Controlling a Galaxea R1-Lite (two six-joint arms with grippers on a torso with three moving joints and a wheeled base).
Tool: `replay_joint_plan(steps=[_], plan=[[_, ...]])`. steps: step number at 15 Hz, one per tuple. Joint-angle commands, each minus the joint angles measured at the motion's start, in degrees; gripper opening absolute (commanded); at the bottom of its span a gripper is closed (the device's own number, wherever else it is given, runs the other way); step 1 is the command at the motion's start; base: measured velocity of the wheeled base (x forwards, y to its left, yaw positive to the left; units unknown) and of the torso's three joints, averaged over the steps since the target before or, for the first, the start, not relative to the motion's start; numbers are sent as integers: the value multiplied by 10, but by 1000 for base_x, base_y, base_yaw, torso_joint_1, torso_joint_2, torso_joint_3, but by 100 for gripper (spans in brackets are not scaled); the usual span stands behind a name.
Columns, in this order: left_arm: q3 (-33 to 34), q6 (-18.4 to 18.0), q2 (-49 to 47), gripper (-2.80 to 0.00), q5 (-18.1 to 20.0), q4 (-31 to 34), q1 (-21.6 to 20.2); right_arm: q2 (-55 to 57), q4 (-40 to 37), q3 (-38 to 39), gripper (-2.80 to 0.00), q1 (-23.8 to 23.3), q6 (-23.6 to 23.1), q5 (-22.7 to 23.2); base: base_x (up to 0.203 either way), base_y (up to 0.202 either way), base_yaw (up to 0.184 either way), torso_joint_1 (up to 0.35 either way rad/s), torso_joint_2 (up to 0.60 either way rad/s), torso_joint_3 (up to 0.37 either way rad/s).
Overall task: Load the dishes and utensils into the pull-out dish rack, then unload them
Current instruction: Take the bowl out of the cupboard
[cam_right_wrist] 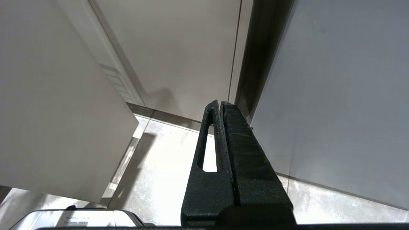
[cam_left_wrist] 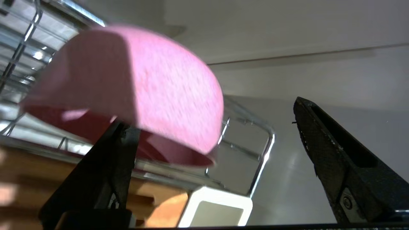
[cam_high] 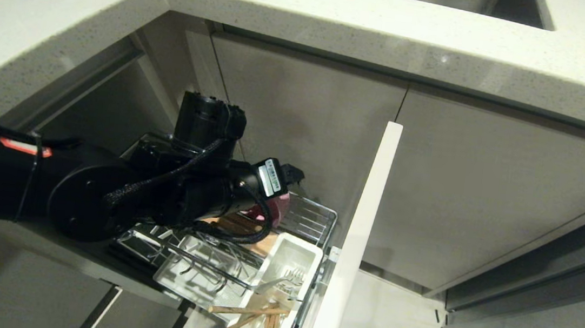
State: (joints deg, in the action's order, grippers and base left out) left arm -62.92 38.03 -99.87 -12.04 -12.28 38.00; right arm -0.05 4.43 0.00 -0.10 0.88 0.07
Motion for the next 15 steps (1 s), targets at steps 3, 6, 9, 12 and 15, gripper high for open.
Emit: replay_joint_plan(steps=[3, 6, 9, 12, 15], plan=[[4, -1, -6, 0, 11, -19, -11, 0, 1, 15, -280, 0, 0, 0, 0, 0, 0, 0, 0, 0], [5, -12, -9, -115, 11, -28, -11, 0, 1, 15, -280, 0, 0, 0, 0, 0, 0, 0, 0, 0], [6, -13, -7, -280, 11, -28, -8, 0, 1, 15, -280, 0, 0, 0, 0, 0, 0, 0, 0, 0], [7, -12, -6, -280, 11, -28, -8, 0, 1, 15, -280, 0, 0, 0, 0, 0, 0, 0, 0, 0], [7, -12, -4, -280, 11, -27, -6, 0, 1, 15, -280, 0, 0, 0, 0, 0, 0, 0, 0, 0]])
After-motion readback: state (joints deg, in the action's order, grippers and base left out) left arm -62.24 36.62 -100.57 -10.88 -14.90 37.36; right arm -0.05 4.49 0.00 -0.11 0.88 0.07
